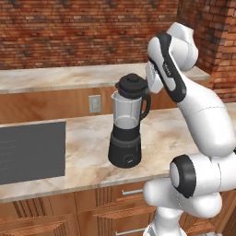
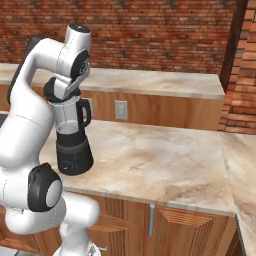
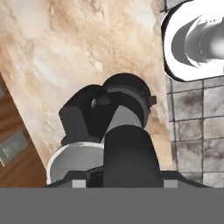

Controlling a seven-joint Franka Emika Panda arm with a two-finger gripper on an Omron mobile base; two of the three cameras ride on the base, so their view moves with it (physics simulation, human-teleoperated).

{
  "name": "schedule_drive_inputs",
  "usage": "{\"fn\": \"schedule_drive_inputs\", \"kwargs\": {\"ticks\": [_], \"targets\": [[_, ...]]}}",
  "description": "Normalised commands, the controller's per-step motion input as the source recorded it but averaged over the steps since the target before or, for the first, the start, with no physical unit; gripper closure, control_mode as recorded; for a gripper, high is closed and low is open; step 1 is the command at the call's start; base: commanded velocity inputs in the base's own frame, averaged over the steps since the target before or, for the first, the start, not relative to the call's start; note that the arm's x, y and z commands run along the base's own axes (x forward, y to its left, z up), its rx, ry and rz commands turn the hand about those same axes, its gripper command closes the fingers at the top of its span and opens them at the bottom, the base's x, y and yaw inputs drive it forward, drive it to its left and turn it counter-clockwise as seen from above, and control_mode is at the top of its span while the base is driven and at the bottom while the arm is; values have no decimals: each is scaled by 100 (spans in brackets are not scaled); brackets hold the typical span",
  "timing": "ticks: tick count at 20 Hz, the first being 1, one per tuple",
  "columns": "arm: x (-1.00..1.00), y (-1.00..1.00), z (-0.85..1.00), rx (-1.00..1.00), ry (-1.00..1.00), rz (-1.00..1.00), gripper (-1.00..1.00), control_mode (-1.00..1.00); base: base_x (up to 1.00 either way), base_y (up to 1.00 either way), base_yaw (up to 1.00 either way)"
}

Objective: Close the lid blender by securely placing the lid on top.

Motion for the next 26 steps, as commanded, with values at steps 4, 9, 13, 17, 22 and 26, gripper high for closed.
{"fn": "schedule_drive_inputs", "kwargs": {"ticks": [4, 9, 13, 17, 22, 26], "targets": [[54, 0, -2, 1, 16, 0, 100, -100, 0, 0, 0], [10, 0, -11, 0, 7, 0, 100, -100, 0, 0, 0], [0, 0, -11, 0, 0, 0, 100, -100, 0, 0, 0], [0, 9, -20, 0, 0, 0, 100, -100, 0, 0, 0], [7, 30, -26, 0, 0, 3, 100, -100, 0, 0, 0], [22, 24, -16, 0, 0, 3, 100, -100, 0, 0, 0]]}}
